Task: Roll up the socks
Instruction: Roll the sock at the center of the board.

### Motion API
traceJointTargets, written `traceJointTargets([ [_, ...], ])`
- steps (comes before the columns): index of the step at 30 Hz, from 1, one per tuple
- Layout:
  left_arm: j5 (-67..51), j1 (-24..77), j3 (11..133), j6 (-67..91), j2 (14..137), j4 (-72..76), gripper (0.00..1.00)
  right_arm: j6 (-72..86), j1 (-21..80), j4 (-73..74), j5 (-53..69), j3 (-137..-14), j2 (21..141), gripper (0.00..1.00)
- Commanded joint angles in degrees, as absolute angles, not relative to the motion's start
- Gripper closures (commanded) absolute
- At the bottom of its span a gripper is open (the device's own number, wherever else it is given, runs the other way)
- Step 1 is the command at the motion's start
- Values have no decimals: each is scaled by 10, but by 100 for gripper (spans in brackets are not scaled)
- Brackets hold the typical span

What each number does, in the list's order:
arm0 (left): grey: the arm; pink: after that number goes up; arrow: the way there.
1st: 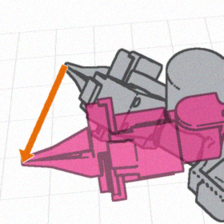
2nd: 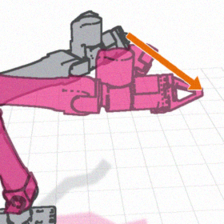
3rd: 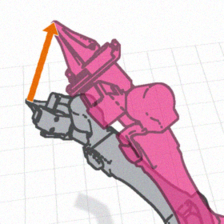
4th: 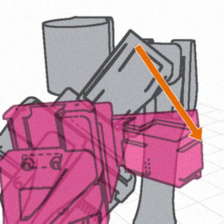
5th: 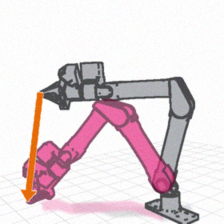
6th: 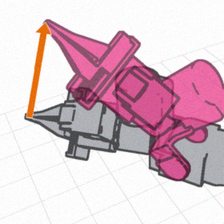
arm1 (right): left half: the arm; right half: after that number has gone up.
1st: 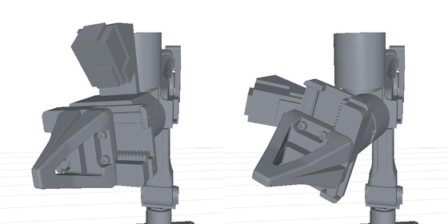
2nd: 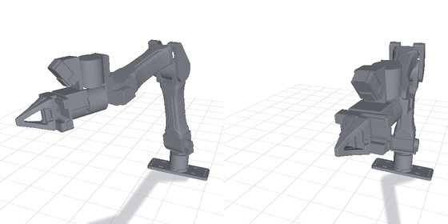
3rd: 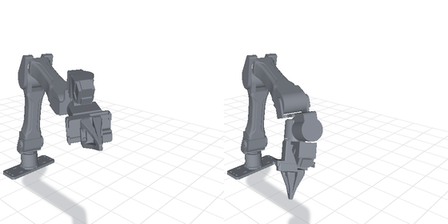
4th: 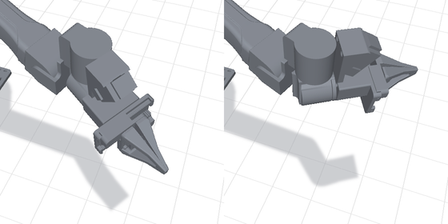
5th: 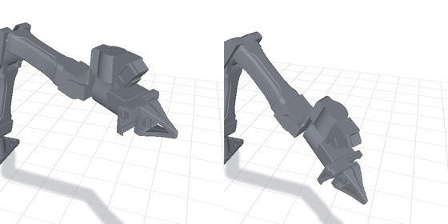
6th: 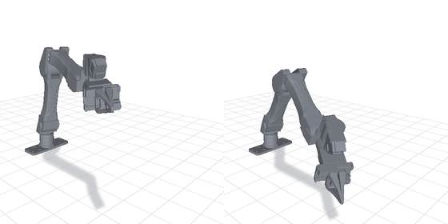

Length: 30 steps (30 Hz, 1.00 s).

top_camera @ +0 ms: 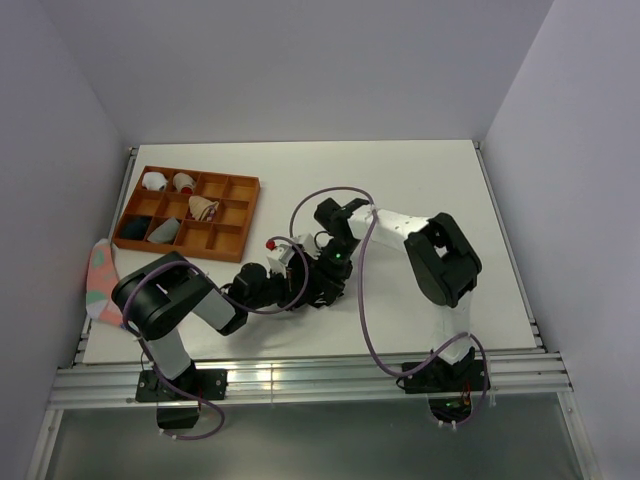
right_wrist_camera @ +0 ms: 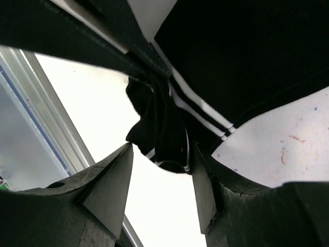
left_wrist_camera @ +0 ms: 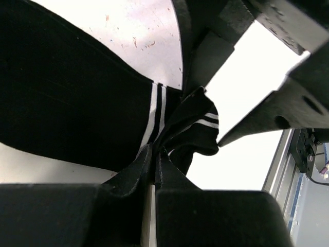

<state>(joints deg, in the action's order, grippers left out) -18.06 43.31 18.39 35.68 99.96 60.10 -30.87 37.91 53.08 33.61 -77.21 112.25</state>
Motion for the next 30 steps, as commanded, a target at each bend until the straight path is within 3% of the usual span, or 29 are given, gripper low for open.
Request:
traceJointTargets([
  [1,-164,432,192,353,993,568,95,-316,393,522,352,-766,1071,43],
  [19,-157,432,200,381,1005,573,96,-288,435,495,344,-762,1085,43],
  [30,-165,432,198,389,990,573,96,-254,432,474,316,-764,1100,66],
])
